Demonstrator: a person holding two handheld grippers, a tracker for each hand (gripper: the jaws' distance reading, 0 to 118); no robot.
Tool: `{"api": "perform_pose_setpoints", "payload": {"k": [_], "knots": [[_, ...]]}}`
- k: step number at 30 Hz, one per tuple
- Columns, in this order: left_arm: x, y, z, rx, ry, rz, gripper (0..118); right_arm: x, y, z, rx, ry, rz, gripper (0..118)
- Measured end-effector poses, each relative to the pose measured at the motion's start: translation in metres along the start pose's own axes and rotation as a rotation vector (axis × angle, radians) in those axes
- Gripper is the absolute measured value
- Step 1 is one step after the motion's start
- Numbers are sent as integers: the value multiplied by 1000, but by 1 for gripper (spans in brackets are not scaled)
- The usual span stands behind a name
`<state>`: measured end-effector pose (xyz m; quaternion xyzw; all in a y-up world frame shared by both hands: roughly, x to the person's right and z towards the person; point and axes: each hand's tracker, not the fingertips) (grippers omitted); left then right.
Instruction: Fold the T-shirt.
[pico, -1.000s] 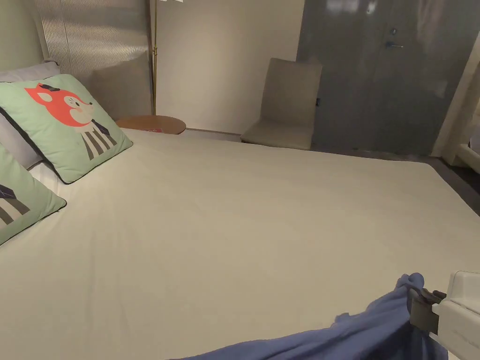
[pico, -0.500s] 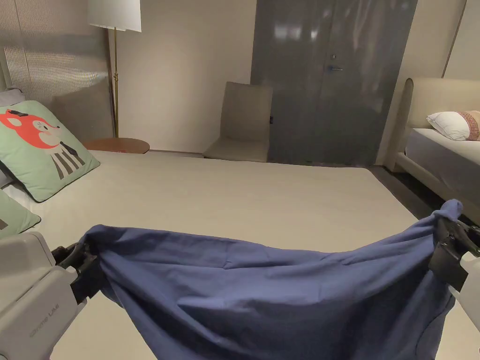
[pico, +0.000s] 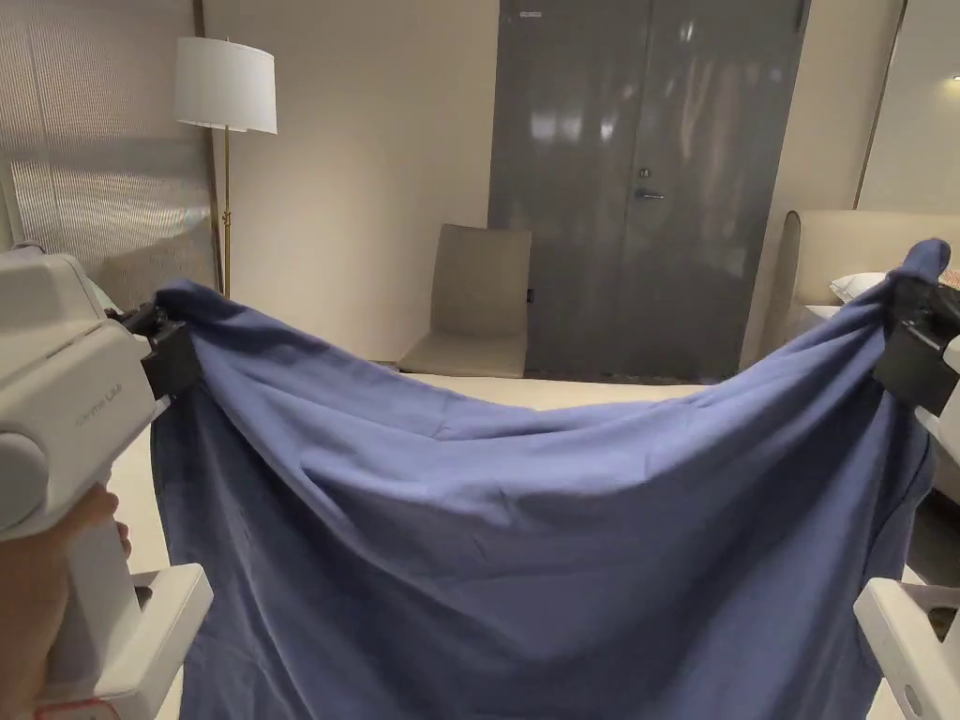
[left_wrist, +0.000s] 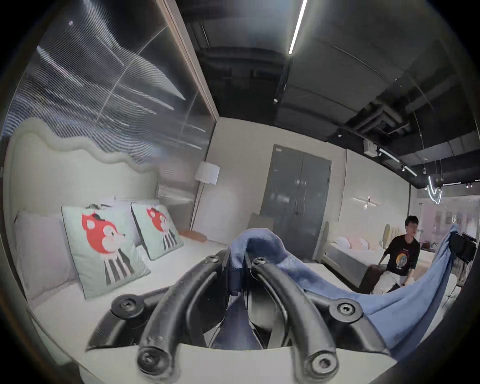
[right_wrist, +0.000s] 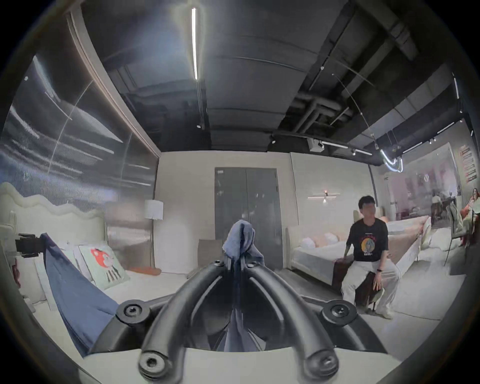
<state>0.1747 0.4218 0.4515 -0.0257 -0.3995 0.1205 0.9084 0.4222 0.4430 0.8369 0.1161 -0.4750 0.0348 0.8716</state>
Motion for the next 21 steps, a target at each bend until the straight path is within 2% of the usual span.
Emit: {"api": "perform_pose_setpoints", "payload": {"k": [6, 13, 17, 21], "knots": [[5, 43, -42, 50, -5, -4, 6, -13, 33, -54, 42, 3, 30, 5], [7, 70, -116, 54, 20, -28, 6, -21, 48, -144, 36, -30, 17, 5], [5, 85, -162, 59, 27, 8, 6, -22, 52, -197, 51, -42, 39, 5], [4, 96, -211, 67, 14, 48, 6, -24, 53, -248, 54, -32, 19, 5]]}}
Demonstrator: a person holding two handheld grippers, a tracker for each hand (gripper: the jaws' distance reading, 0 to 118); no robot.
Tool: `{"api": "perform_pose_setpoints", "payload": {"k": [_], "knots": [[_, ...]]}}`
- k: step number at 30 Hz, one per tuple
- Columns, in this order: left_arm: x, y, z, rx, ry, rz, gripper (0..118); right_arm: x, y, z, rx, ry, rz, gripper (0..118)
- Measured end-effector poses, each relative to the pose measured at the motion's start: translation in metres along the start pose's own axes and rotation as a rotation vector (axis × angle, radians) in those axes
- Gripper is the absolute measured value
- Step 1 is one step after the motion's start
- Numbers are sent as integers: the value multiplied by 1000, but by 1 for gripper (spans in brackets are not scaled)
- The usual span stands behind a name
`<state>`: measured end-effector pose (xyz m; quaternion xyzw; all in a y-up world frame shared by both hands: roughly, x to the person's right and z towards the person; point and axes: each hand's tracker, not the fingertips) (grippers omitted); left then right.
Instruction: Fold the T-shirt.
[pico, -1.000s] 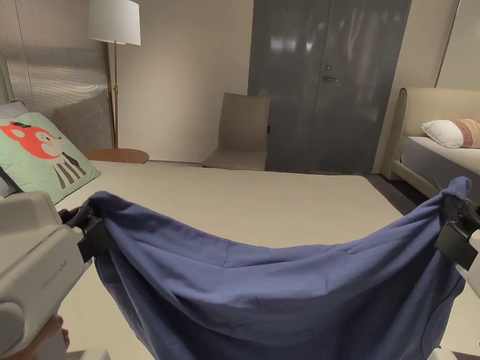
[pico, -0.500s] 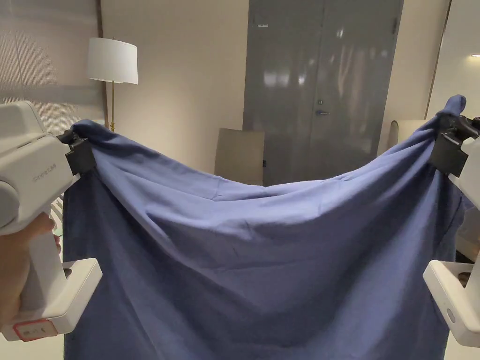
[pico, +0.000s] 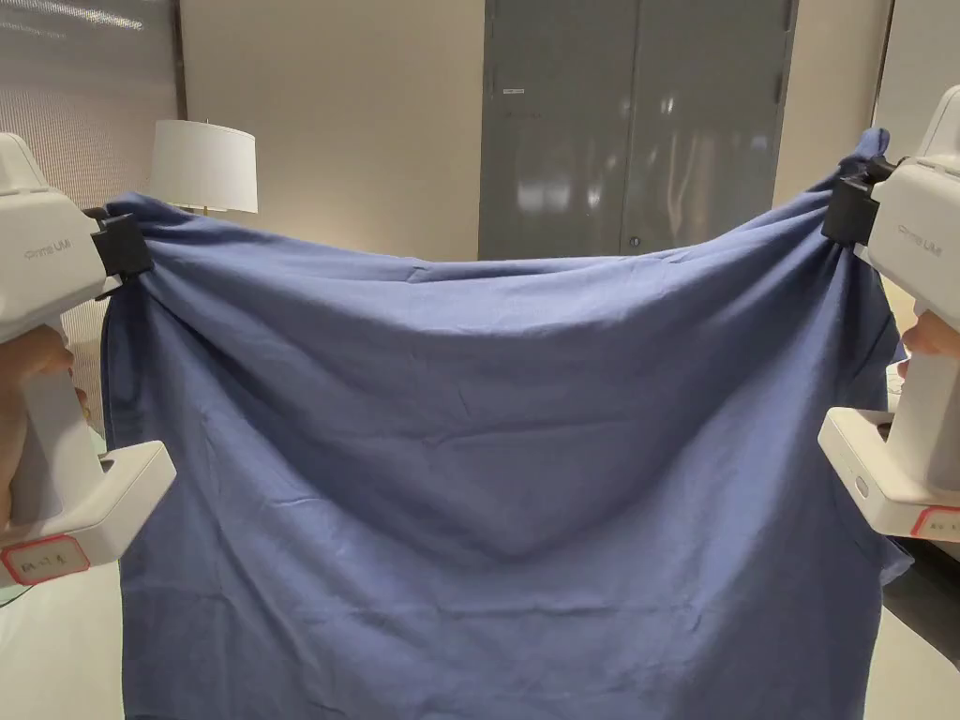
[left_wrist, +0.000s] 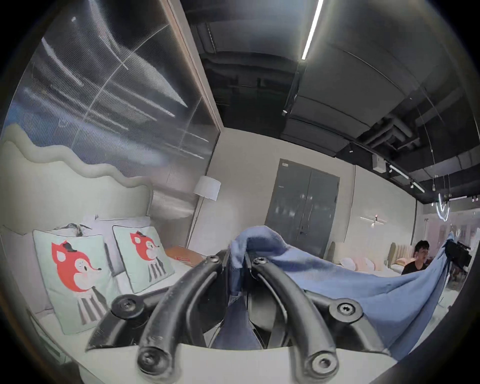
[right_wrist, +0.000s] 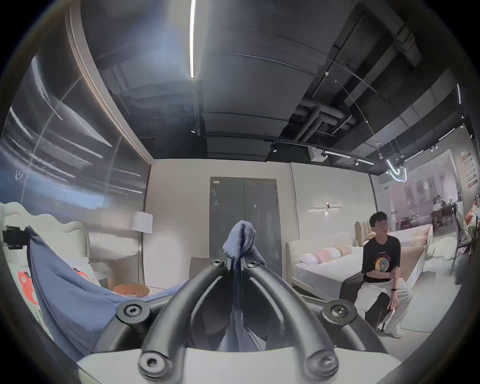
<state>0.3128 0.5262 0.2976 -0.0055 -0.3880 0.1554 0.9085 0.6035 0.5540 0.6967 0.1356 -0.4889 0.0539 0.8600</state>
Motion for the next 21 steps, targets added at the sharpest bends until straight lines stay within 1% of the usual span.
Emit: {"api": "perform_pose_setpoints", "payload": {"k": [4, 6, 8, 10, 14, 21], "knots": [[9, -1, -41, 7, 6, 7, 6, -6, -4, -45, 7, -14, 10, 5], [13, -3, -59, 26, 6, -7, 6, -7, -7, -65, 4, -13, -5, 5], [18, -6, -74, 34, 5, -4, 6, -8, -13, -81, -1, -32, -25, 5], [20, -10, -87, 49, -8, -4, 6, -10, -20, -93, -2, -53, -4, 5], [26, -23, -105, 51, -4, -21, 6, -10, -37, -109, -12, -64, 36, 5], [22, -62, -113, -4, 6, -16, 7, -4, -77, -110, -72, -63, 61, 5]]}}
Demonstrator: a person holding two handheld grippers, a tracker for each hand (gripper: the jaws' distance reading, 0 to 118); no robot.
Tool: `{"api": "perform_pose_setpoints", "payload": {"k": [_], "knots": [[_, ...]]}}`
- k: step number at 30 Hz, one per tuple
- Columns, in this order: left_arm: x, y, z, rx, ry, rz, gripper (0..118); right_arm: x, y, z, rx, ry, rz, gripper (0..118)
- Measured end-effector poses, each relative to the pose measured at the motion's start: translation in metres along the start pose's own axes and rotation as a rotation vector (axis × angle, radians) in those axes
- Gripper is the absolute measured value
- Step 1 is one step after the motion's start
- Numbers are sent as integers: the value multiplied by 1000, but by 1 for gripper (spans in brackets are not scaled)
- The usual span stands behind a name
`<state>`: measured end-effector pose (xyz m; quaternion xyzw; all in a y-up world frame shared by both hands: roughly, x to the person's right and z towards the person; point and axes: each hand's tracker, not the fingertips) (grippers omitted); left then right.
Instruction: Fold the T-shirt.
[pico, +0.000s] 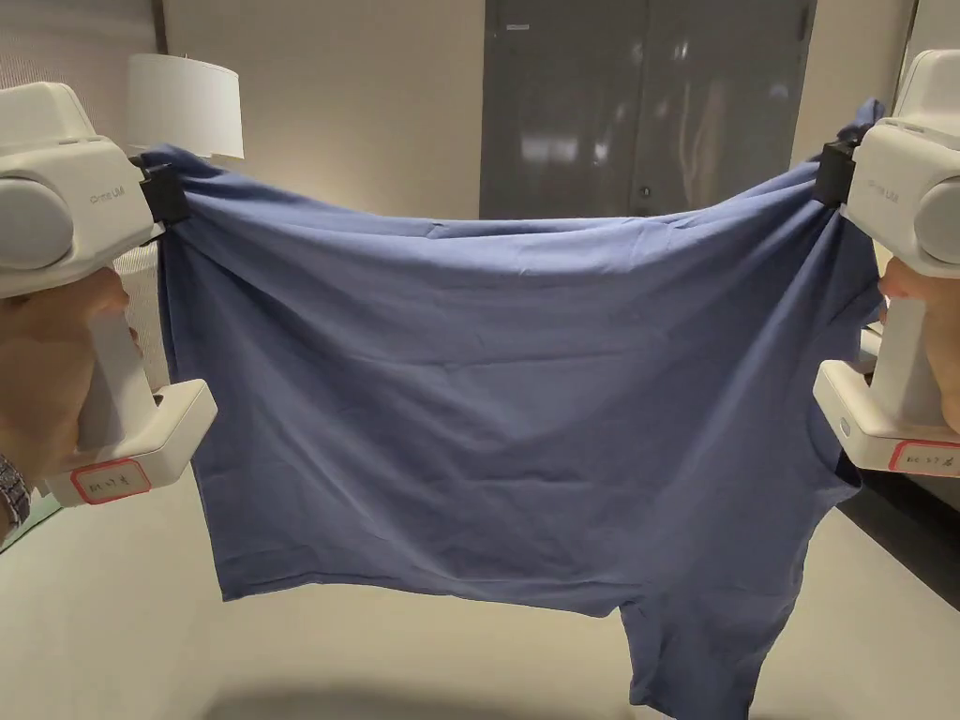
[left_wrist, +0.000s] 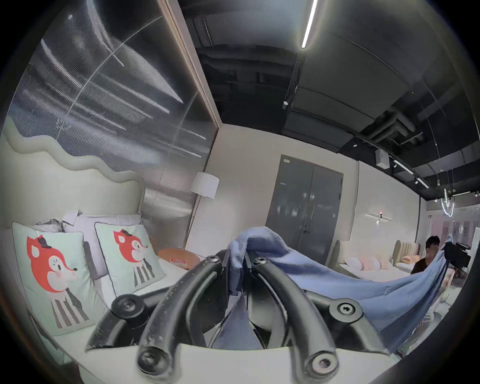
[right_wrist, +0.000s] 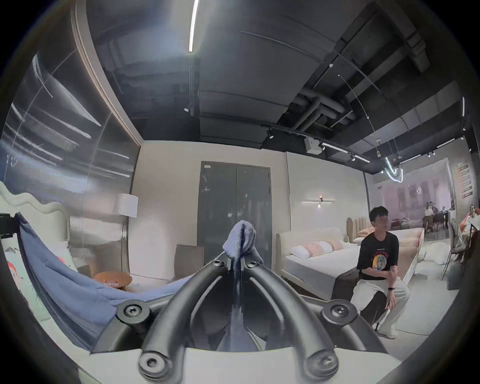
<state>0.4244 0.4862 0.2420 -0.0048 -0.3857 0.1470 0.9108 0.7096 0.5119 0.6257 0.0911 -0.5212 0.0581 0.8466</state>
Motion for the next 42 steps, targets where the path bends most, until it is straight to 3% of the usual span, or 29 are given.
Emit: {"api": "perform_pose_setpoints", "payload": {"k": [12, 31, 35, 42], "knots": [[-25, -54, 57, -117, 9, -23, 7, 8, -56, 60, -141, 20, 51, 5], [-90, -114, 278, -371, 59, -34, 6, 43, -126, 301, -326, 146, 93, 5], [-109, -140, 328, -474, 81, -28, 6, 50, -150, 352, -421, 176, 131, 5], [-141, -200, 400, -652, 141, -54, 6, 64, -201, 418, -619, 189, 123, 5]]}}
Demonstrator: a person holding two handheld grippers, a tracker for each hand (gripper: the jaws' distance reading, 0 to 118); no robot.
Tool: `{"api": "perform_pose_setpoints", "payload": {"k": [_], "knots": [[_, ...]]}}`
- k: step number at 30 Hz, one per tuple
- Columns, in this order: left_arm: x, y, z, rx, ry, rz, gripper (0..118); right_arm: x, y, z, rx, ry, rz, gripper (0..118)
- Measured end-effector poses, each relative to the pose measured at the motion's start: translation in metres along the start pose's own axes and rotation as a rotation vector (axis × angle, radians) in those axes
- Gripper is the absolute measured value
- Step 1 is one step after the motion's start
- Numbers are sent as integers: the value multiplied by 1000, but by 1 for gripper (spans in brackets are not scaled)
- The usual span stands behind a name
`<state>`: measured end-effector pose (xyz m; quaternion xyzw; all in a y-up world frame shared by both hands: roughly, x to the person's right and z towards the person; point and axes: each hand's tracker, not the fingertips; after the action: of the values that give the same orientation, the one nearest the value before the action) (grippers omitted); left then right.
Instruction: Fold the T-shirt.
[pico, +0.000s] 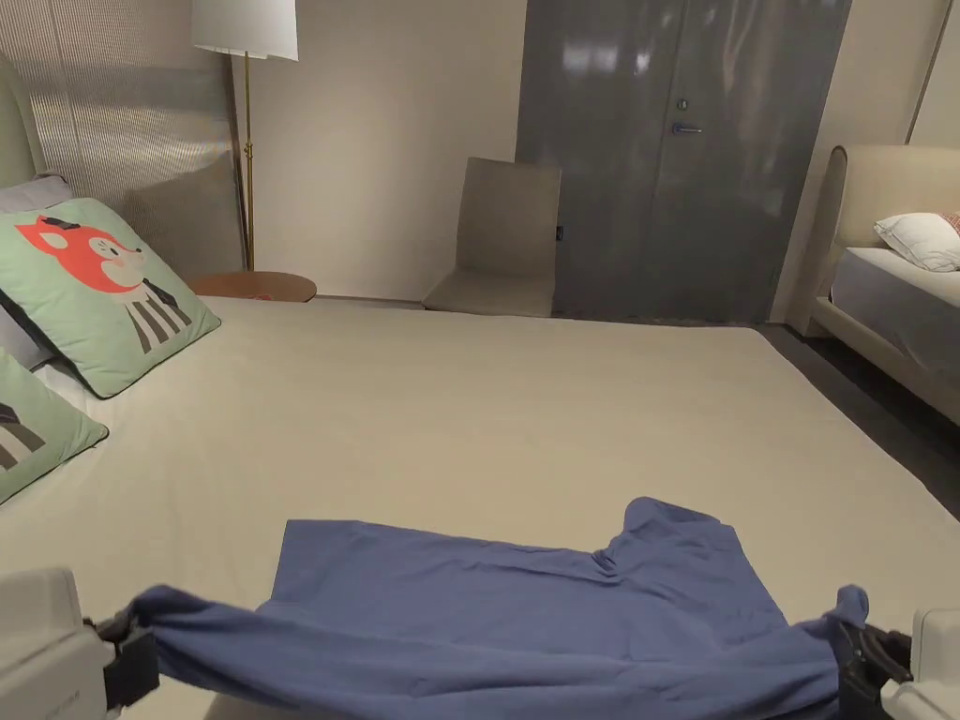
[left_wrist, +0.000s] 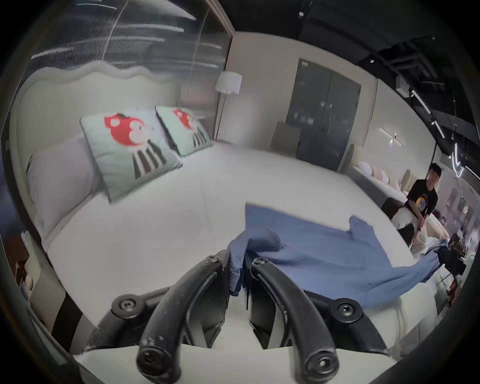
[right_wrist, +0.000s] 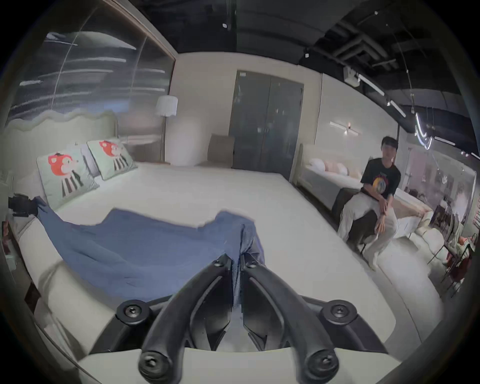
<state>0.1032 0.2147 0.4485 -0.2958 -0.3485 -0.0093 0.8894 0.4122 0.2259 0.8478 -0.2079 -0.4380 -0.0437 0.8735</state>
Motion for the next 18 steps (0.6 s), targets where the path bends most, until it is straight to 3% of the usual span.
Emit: {"api": "perform_pose_setpoints", "payload": {"k": [12, 18], "knots": [[-37, -88, -28, -272, 54, -5, 6, -2, -112, -15, -407, -20, -33, 5], [-43, -102, -45, -351, 85, -52, 6, -1, -131, -27, -447, -29, -40, 5]]}}
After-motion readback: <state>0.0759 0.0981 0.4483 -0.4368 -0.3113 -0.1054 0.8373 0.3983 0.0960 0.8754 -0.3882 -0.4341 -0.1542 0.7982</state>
